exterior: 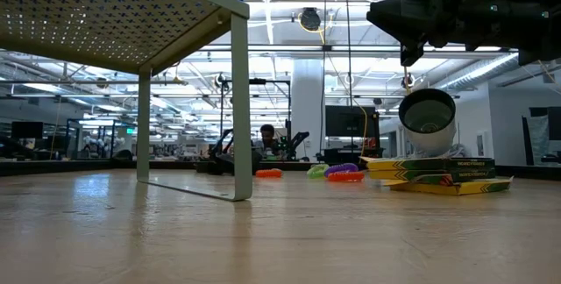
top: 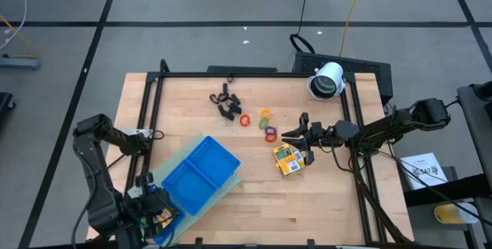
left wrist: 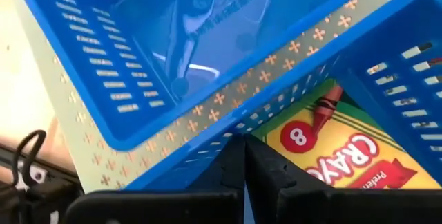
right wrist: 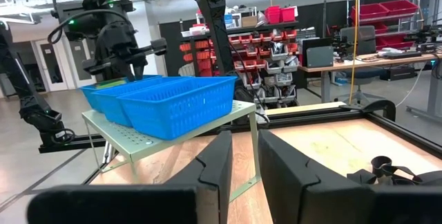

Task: Pick & Place Office Desk Supplies
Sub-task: Put the yellow crayon box into the bottom blue basket on the shelf

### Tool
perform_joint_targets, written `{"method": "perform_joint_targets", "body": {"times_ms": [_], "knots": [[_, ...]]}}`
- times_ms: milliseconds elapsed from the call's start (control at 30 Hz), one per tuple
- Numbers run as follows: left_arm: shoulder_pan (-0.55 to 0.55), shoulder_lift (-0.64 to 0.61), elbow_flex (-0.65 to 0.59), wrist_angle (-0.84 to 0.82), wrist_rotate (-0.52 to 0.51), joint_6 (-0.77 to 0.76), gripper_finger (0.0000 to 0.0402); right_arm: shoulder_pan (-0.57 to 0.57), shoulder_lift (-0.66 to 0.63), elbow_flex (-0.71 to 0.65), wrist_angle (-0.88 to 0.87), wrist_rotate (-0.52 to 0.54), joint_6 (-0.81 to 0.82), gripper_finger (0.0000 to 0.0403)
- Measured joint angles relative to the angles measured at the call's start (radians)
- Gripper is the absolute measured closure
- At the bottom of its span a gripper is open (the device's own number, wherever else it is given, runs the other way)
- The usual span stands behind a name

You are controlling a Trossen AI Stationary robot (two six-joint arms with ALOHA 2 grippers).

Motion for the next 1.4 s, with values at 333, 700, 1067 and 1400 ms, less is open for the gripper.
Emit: {"method": "perform_joint_targets", "body": {"times_ms": [333,700,1067,1400], "knots": [[0.02,0.0,0.001,-0.001,-0.039,0.028,0.0396,0.0,0.0,0.0,0.0,0.0,0.0,0.0344],[-0.027,-0.074,0.003,0.045,-0.113,-0.154,0.0377,0.0,0.0,0.0,-0.009,0.0,0.0,0.0344],[-0.25,-0.214,0.003,0.216,-0.943,-0.02,0.0383,0.0,0.0,0.0,-0.047,0.001,0.006,0.0344],[-0.065,-0.197,0.0,0.225,-0.768,-0.006,0.032,0.02,0.0,0.058,-0.211,-0.007,0.171,0.0285]]}}
